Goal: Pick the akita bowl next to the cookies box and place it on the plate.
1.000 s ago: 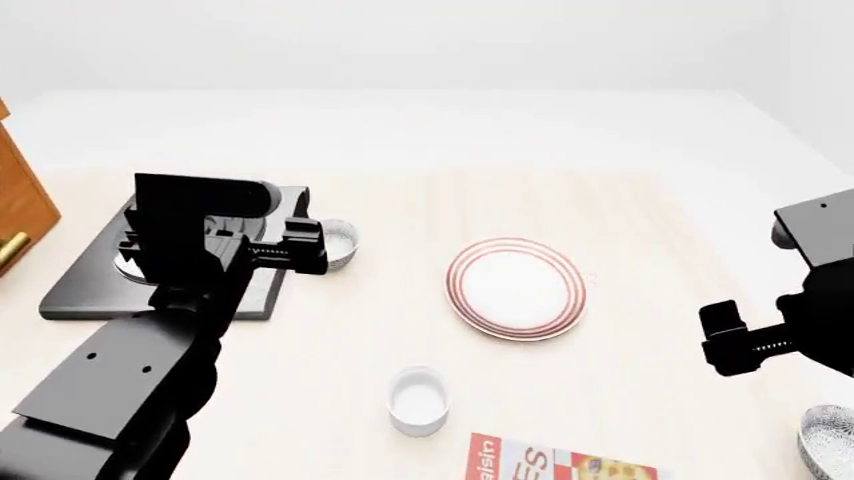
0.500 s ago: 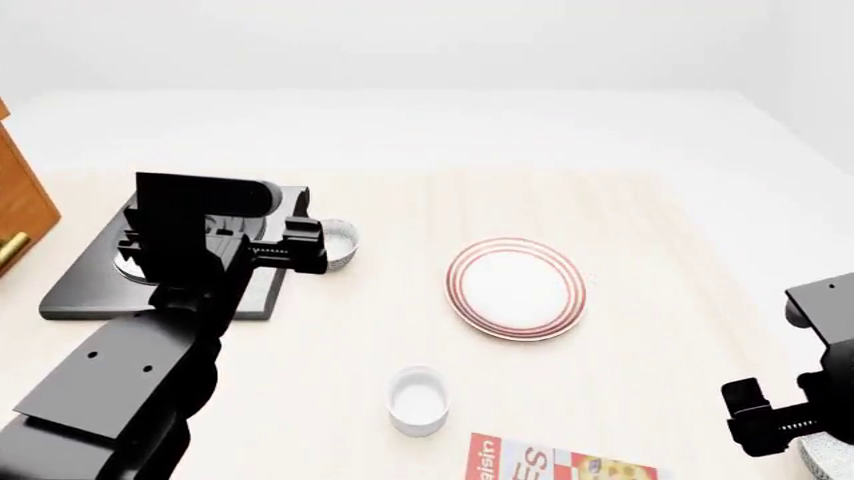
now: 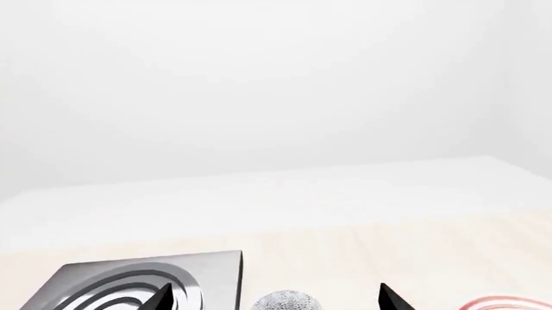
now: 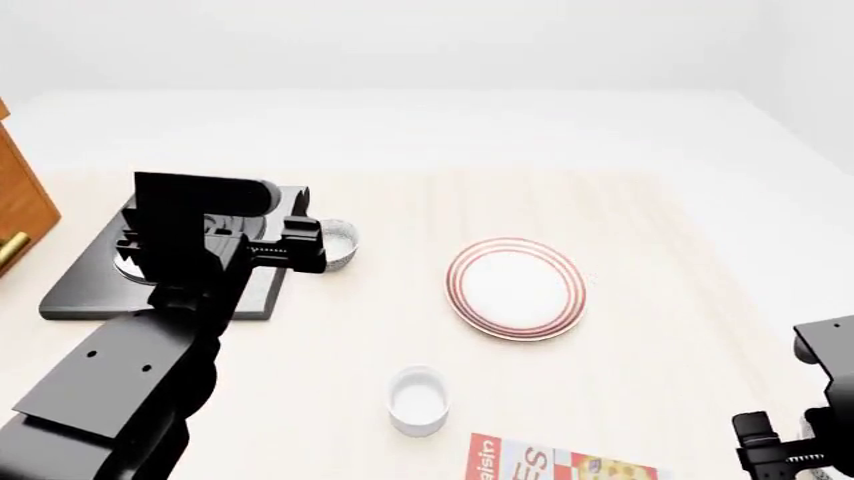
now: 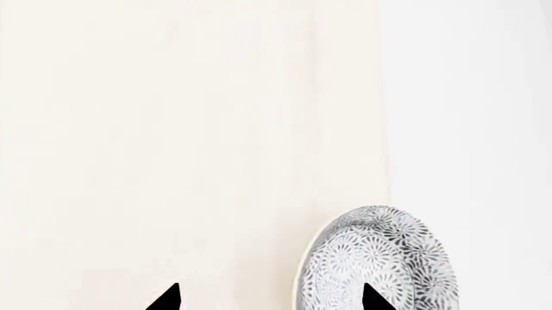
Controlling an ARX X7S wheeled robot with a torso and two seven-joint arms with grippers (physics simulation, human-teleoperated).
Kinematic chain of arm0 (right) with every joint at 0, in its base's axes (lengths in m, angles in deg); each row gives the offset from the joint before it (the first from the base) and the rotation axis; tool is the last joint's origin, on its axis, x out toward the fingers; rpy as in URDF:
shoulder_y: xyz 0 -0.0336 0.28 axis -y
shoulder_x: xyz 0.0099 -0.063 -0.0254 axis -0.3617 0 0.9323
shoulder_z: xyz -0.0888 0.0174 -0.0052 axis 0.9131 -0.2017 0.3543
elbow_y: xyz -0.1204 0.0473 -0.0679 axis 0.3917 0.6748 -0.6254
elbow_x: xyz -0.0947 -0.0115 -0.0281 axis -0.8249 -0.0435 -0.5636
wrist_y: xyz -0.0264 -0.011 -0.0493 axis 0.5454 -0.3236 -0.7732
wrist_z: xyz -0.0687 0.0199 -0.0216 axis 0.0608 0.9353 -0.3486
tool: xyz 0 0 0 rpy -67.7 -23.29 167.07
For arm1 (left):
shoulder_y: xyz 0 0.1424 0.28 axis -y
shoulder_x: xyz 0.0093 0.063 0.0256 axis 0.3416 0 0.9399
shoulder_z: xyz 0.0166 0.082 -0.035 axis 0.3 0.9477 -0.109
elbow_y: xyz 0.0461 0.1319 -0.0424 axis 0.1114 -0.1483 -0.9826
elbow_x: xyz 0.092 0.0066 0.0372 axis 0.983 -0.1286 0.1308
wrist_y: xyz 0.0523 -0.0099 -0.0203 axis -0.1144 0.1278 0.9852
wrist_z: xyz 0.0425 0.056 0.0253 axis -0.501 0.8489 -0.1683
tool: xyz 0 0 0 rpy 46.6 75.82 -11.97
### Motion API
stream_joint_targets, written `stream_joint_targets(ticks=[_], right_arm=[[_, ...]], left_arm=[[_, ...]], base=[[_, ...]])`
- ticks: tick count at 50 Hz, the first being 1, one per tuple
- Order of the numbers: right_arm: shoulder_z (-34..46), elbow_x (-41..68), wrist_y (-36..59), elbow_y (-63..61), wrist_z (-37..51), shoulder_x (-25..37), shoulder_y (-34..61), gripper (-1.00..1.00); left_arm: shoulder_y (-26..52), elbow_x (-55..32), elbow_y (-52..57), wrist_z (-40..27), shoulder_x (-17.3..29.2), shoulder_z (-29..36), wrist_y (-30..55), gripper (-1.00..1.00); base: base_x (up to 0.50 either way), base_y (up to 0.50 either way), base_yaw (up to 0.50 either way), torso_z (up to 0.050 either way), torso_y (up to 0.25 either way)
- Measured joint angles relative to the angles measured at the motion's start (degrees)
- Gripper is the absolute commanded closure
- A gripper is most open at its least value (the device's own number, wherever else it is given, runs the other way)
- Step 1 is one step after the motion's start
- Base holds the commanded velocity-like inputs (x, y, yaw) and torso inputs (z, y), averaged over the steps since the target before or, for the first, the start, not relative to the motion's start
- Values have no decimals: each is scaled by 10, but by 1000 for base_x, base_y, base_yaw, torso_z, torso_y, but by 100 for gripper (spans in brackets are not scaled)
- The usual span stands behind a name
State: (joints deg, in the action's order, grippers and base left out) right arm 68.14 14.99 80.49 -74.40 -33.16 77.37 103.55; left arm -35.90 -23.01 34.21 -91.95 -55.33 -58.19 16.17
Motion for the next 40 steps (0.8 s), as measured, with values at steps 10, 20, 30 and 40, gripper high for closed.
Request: stream_joint_targets(ticks=[10, 20, 30, 40], right_arm=[[10, -21, -20, 40, -13, -5, -16, -100], [20, -38, -32, 66, -25, -11, -22, -100], [38, -64, -47, 96, -46, -26, -21, -100], [54, -81, -62, 128, -77, -37, -19, -100]], left_arm=[[-1, -1, -2, -1, 1, 1, -4, -100], [-1, -3, -6, -1, 2, 3, -8, -100], [-1, -4, -6, -3, 3, 5, -9, -100], [-1, -7, -1, -7, 6, 4, -4, -100]], base=[[0, 0, 0, 0, 0], [0, 0, 0, 0, 0], [0, 0, 0, 0, 0], [0, 0, 0, 0, 0]])
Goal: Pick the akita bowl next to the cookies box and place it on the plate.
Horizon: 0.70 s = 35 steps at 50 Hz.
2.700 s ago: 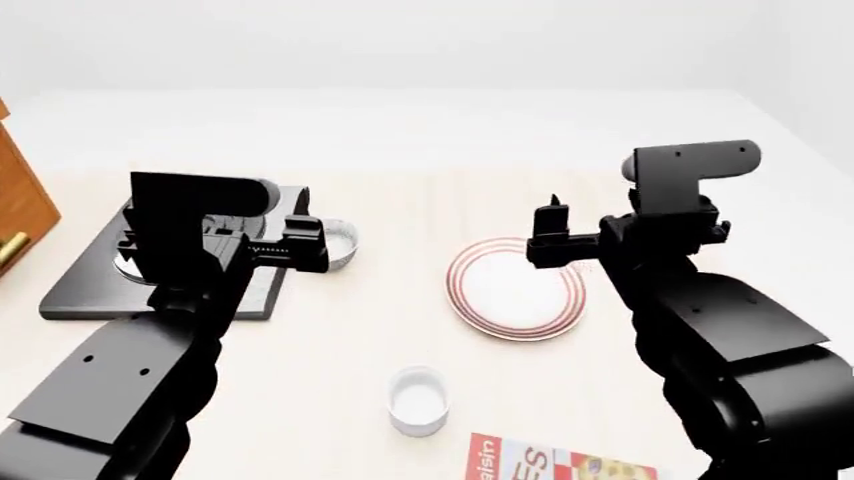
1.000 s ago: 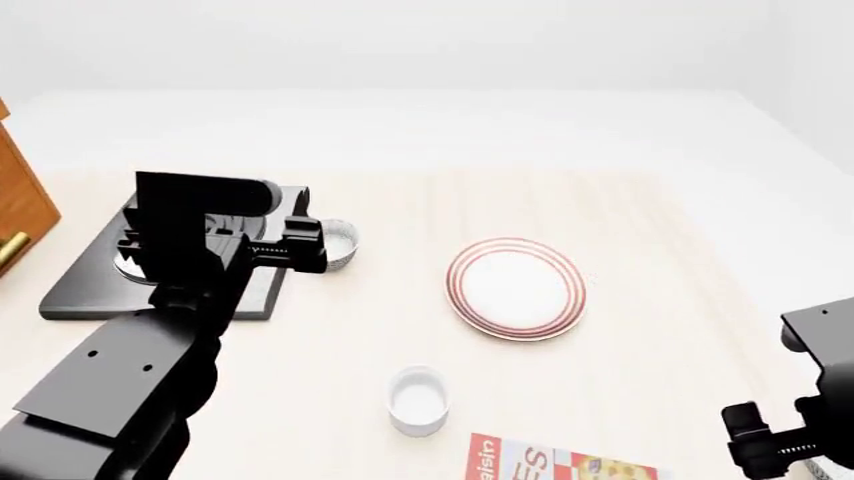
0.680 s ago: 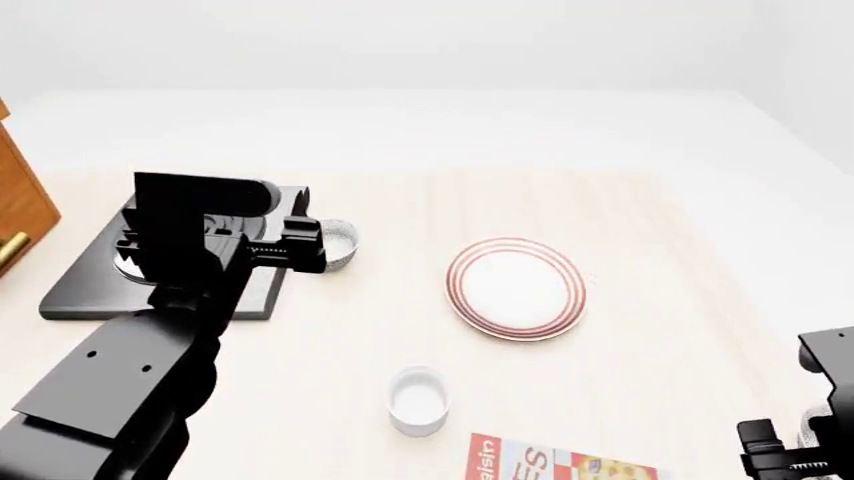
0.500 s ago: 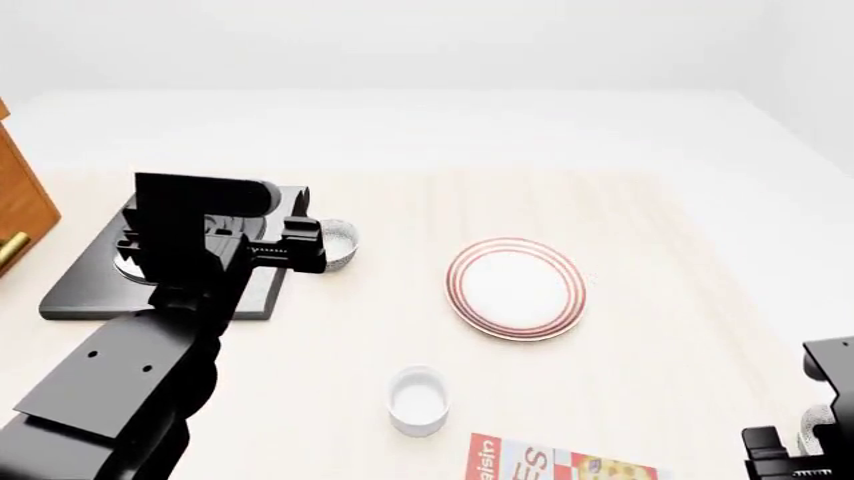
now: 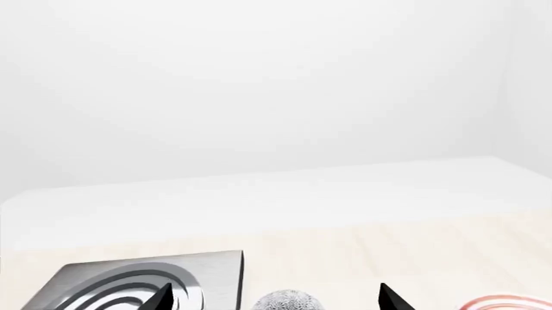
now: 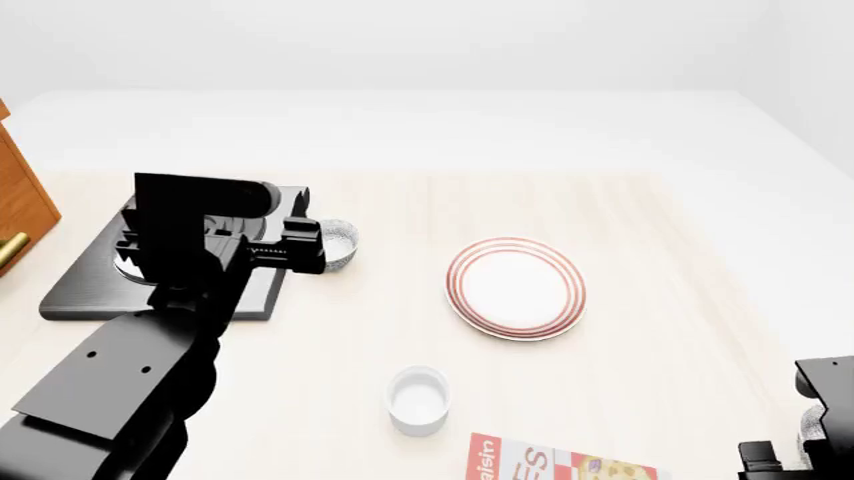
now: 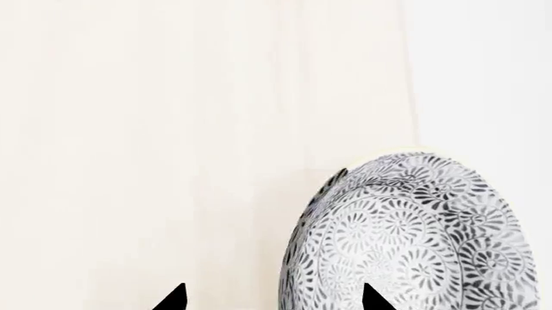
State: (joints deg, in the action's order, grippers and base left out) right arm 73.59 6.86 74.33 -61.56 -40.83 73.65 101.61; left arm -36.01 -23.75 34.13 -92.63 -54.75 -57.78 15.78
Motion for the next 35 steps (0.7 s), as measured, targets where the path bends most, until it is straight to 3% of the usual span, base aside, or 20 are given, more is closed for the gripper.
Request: stream_joint_targets(ticks=[10, 11, 35], right_arm=[[14, -1, 3, 24, -32, -4, 19, -100], [15, 0, 4, 26, -35, -4, 20, 100], [10, -58, -39, 5, 15, -19, 28, 100]], left_arm=[[-2, -3, 3, -3, 3, -3, 2, -100], [-3, -3, 3, -3, 4, -3, 3, -100], [-7, -11, 11, -8, 8, -6, 4, -100]], base=[[5, 0, 3, -2, 0], [0, -3, 4, 0, 0], [0, 0, 0, -1, 0]])
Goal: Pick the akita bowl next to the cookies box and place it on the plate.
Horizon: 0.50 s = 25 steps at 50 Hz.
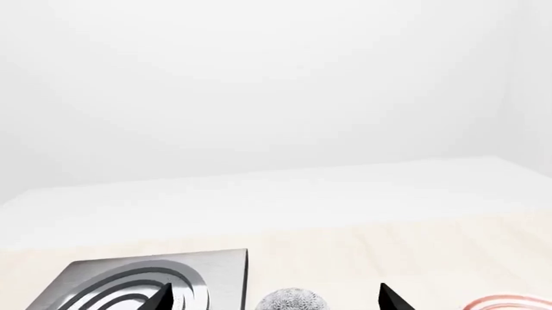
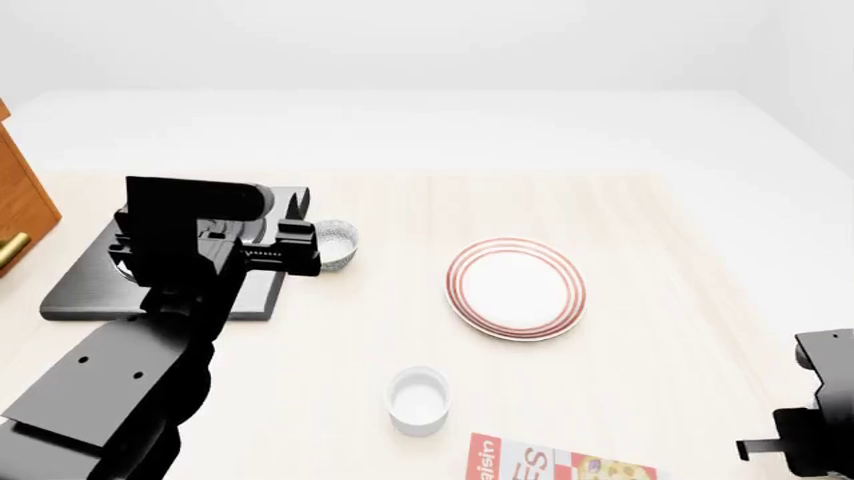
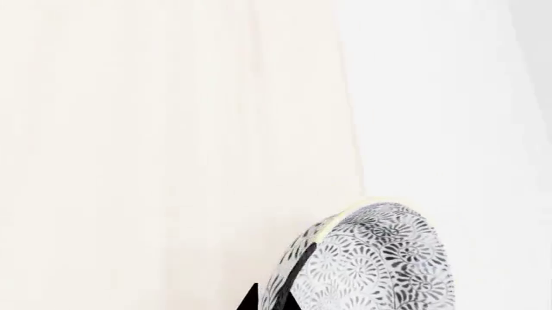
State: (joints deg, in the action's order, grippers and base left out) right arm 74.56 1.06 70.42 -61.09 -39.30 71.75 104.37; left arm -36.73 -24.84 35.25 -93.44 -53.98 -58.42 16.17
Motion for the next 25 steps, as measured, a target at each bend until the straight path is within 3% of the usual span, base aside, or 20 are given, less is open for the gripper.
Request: stream_joint_targets(ticks=[15, 25], right_arm=[[21, -38, 42, -28, 19, -41, 178, 100], [94, -106, 48, 1, -29, -116, 323, 100]], left_arm=[[-1, -6, 5, -2, 1, -2, -1, -100], [-1, -10, 11, -6, 1, -5, 2, -100]], base=[[0, 0, 0, 0, 0], [0, 0, 0, 0, 0]])
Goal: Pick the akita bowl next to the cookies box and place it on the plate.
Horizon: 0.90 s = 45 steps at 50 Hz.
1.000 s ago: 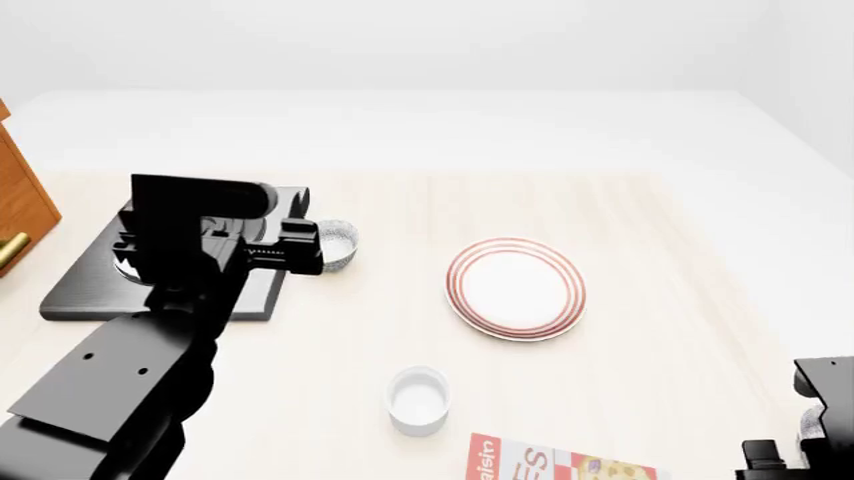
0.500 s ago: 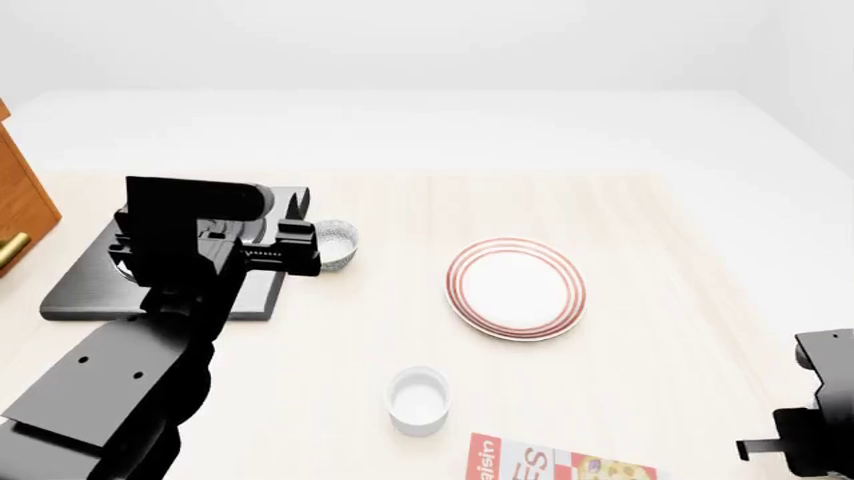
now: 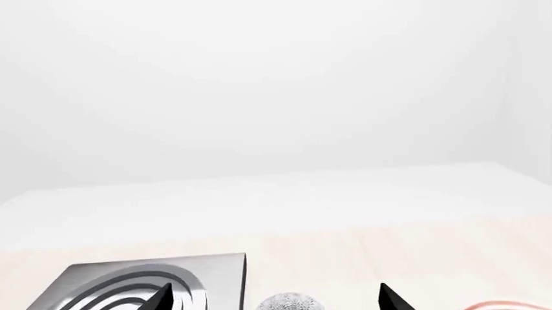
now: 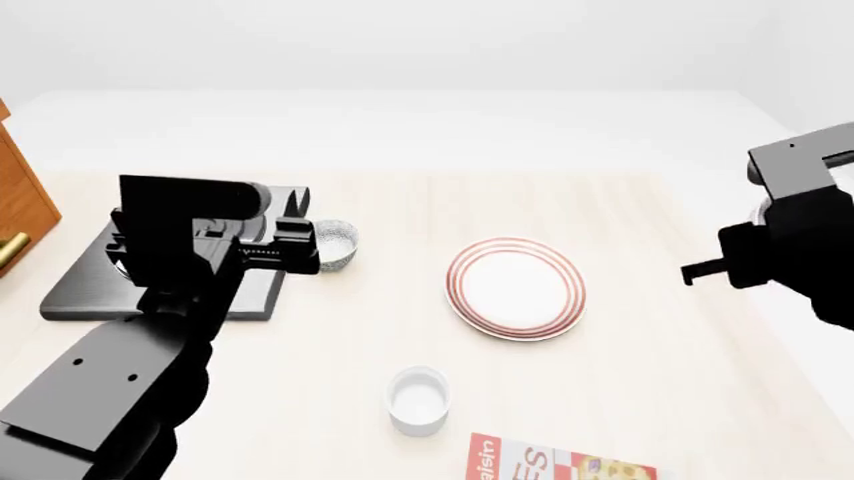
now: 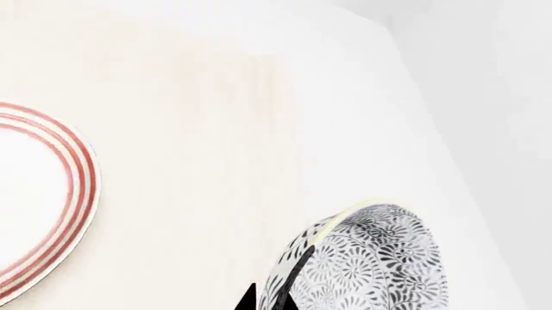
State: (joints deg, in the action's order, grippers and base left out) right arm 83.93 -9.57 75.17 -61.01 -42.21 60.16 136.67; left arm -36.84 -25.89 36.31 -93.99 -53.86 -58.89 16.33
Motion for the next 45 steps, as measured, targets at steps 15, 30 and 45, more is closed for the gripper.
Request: stream_joint_targets(ticks=[15, 30, 45], right_arm=[[174, -150, -130, 223, -134, -227, 129, 100], [332, -219, -247, 431, -178, -419, 168, 100], [461, -201, -254, 447, -121, -471, 153, 100]], left_arm=[[5, -3, -7, 0, -3, 4, -4, -100], [4, -5, -18, 3, -4, 9, -17, -100], [-2, -10, -21, 4, -3, 8, -25, -100]], base=[[0, 0, 0, 0, 0], [0, 0, 0, 0, 0], [0, 0, 0, 0, 0]])
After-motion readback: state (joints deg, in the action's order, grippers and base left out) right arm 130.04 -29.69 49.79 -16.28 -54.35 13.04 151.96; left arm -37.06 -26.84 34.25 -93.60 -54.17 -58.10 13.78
